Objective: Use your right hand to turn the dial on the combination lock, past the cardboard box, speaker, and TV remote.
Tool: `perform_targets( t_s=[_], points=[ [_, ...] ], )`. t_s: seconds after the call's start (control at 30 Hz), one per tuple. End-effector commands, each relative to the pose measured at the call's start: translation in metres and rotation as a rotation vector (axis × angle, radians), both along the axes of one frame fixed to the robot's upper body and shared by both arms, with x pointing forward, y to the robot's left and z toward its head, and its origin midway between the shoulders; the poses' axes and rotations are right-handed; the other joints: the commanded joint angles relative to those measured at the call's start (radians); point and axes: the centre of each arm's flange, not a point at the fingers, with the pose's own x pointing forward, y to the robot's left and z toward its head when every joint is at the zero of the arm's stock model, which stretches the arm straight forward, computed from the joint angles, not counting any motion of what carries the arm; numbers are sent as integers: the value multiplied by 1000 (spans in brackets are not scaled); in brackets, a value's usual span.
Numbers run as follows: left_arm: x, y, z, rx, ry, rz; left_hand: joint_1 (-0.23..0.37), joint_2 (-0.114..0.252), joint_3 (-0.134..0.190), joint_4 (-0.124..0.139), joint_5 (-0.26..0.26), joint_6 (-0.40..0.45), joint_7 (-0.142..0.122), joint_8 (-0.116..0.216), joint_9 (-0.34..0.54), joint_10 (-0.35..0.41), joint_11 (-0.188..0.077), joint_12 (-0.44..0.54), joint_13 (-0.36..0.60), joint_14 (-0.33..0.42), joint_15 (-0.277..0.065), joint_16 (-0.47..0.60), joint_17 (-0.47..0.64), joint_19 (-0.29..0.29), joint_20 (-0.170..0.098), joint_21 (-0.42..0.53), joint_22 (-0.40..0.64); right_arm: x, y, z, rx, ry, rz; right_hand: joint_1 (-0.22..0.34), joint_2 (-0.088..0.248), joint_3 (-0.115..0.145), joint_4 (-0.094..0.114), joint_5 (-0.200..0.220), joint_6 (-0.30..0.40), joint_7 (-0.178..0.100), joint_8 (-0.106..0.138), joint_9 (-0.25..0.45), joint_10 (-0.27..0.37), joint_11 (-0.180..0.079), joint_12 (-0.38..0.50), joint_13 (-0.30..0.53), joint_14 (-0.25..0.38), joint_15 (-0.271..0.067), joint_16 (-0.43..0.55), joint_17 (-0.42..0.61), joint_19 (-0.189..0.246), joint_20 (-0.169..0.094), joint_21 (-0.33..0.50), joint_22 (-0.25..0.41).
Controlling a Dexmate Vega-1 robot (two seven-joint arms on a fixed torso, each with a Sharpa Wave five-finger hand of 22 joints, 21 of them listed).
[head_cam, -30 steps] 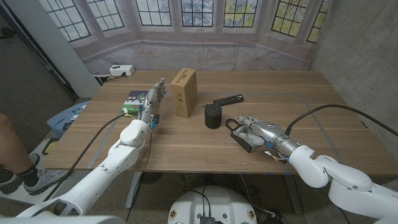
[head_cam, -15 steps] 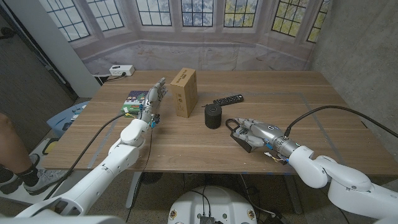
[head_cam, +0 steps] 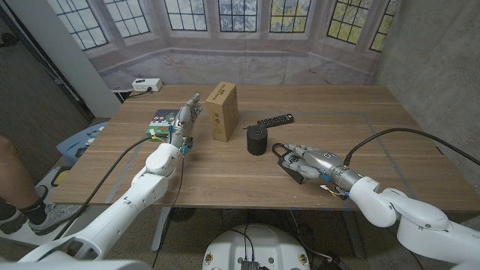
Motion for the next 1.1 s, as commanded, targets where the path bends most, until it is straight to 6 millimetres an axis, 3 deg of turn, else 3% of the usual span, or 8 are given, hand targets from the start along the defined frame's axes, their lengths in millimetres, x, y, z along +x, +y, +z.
perform_targets(
  t_s=[0.03, 0.9, 1.1],
  points=[
    [2, -3, 1, 1, -3, -6, 0, -1, 10, 1, 0, -6, -1, 6, 4, -2, 7, -2, 5, 3, 8, 0, 5, 7, 4, 0, 2, 0, -4, -2, 1, 3, -11, 4, 1, 3, -4, -3, 2, 2, 7, 2, 12, 0, 1, 4, 8, -18, 4, 3, -3, -30, -1, 3],
    [-3, -4, -2, 0, -6, -3, -1, -2, 10, 0, 0, -8, -1, 7, 4, -2, 7, -2, 5, 5, 8, 0, 5, 8, 4, 0, 2, 1, -6, -14, 15, 4, -18, -2, 1, 6, -7, -3, 7, 7, 10, 2, 35, -5, 0, 5, 23, -17, 7, 5, 6, -32, 3, 3],
    [-5, -3, -3, -1, -8, -3, -1, -2, 11, 0, 0, -9, -1, 7, 4, -1, 8, -2, 5, 5, 8, 0, 5, 8, 4, 0, 2, 1, -5, -17, 14, 8, -22, -2, 1, 8, -9, -3, 9, 19, 11, 2, 44, 2, 0, 5, 30, -19, 9, 6, 10, -33, 4, 3]
  ],
)
